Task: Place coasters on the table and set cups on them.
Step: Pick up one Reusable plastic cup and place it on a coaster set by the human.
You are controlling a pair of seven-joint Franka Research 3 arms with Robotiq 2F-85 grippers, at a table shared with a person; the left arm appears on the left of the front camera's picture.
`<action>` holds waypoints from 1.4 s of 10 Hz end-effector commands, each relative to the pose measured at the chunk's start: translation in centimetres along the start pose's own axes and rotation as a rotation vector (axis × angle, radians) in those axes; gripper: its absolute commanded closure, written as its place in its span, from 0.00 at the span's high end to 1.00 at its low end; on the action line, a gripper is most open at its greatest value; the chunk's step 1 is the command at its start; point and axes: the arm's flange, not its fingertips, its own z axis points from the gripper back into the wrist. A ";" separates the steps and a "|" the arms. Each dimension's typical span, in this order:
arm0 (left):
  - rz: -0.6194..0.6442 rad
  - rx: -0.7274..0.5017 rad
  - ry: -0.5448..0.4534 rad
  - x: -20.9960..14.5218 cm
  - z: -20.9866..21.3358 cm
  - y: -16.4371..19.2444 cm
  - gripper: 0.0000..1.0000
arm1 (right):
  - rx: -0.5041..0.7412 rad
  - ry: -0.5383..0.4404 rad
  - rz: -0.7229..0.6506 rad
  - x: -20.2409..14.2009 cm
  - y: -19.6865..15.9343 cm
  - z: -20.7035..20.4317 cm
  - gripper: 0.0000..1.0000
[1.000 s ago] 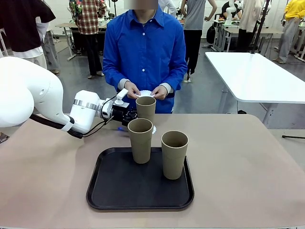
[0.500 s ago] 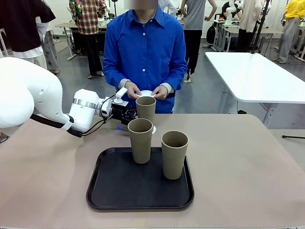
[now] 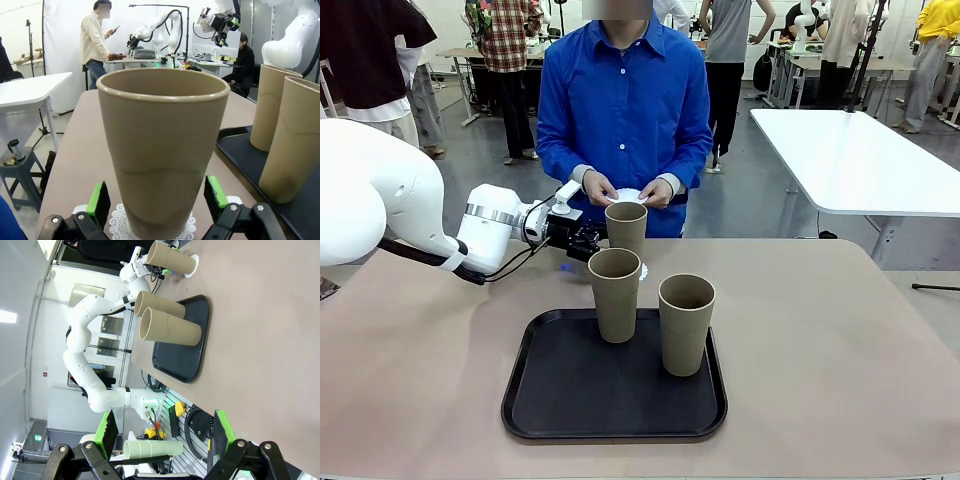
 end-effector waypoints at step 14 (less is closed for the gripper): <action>0.217 0.434 0.974 19.1 10.3 -13.0 1.00 | 0.015 -0.009 0.012 0.1 0.0 0.1 1.00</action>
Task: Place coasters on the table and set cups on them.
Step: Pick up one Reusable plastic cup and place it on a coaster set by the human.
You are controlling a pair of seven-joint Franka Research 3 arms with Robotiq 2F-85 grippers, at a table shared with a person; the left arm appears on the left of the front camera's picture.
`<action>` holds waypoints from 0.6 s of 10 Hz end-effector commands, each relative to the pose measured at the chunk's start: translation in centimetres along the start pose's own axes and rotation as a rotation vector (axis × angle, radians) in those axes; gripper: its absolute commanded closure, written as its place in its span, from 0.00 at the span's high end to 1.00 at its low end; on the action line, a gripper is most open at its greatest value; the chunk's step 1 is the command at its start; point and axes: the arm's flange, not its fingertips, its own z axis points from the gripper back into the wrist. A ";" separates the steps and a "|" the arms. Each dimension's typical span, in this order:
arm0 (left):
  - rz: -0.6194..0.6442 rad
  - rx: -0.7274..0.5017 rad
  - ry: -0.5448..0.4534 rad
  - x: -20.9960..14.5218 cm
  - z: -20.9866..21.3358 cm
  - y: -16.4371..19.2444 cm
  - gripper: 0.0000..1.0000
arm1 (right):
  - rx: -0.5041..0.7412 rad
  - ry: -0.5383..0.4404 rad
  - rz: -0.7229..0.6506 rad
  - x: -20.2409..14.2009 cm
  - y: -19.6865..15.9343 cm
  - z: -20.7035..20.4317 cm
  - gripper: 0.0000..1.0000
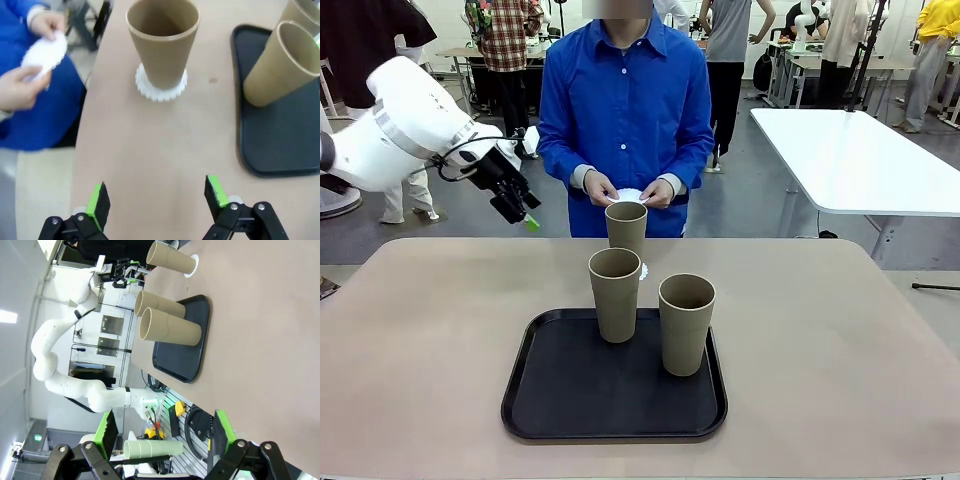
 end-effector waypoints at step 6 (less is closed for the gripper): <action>0.251 0.033 0.295 2.0 6.3 -8.2 1.00 | 0.015 -0.011 0.012 0.1 0.0 0.1 1.00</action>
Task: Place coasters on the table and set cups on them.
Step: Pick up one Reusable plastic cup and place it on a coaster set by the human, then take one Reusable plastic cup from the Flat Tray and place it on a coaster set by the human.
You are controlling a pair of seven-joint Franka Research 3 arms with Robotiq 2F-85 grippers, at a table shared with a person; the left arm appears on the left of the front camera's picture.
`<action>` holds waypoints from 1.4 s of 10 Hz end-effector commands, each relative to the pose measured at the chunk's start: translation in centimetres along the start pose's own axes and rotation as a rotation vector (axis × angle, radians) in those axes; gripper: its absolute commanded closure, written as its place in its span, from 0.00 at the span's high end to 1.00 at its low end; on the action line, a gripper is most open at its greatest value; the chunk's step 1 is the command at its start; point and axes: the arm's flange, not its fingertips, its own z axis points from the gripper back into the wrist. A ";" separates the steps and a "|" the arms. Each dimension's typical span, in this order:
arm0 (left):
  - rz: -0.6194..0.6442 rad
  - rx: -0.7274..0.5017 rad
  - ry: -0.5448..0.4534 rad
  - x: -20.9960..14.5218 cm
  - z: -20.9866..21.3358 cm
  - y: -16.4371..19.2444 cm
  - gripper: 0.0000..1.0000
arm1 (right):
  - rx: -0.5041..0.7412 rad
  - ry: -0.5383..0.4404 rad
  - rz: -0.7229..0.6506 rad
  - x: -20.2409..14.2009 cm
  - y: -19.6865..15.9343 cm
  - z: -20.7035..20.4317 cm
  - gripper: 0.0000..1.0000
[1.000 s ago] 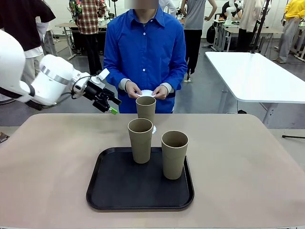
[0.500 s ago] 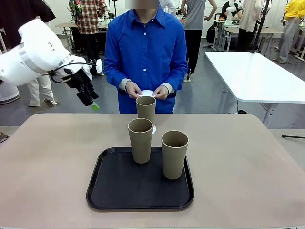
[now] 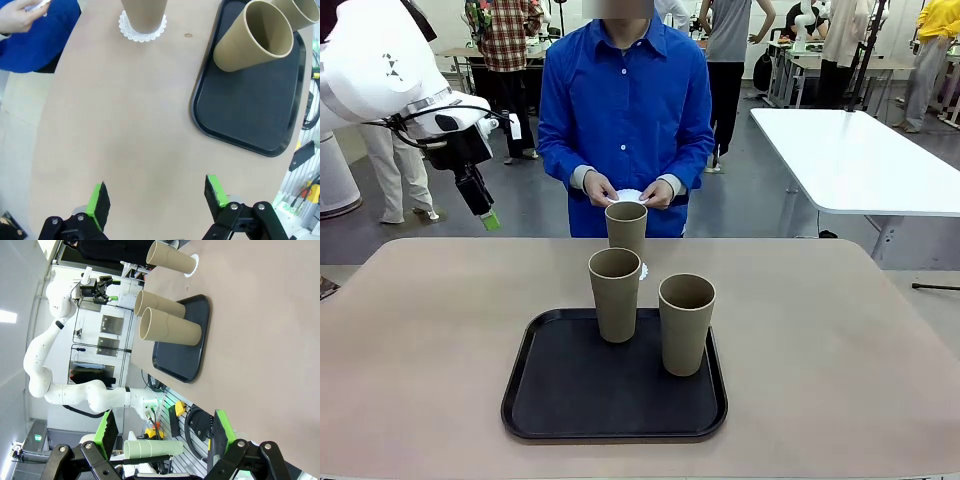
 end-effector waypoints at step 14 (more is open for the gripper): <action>0.029 -0.001 0.006 -0.2 -0.4 -0.9 1.00 | 0.015 -0.011 0.012 0.1 0.0 0.1 1.00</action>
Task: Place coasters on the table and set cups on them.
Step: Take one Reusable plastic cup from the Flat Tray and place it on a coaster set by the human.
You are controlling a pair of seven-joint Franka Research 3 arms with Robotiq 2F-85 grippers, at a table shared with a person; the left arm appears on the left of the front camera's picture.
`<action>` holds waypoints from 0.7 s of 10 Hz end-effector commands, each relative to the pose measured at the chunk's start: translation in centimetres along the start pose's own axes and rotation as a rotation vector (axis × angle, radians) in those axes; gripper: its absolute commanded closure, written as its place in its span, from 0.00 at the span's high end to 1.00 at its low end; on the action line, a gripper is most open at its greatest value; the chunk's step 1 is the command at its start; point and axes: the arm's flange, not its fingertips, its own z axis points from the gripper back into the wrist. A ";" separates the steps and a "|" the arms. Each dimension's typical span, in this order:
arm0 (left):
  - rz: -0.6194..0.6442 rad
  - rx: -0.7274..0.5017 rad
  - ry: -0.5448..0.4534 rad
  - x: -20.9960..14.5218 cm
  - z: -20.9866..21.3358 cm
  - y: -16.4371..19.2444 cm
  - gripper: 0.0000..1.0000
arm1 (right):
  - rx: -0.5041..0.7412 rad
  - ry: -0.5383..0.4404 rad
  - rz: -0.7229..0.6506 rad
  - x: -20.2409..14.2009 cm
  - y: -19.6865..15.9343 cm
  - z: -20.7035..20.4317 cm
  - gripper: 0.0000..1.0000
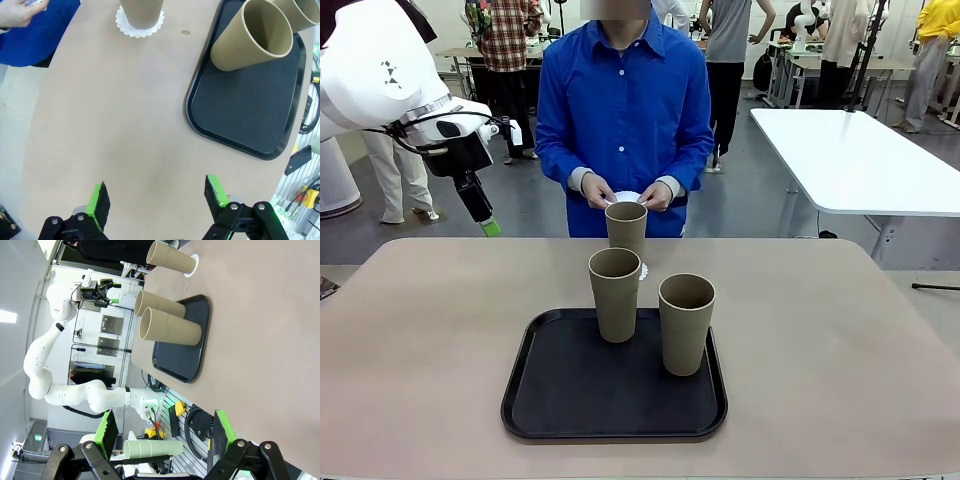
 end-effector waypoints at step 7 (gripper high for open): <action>0.527 0.152 0.051 -10.7 4.7 0.2 1.00 | 0.015 -0.011 0.012 0.1 0.0 0.1 1.00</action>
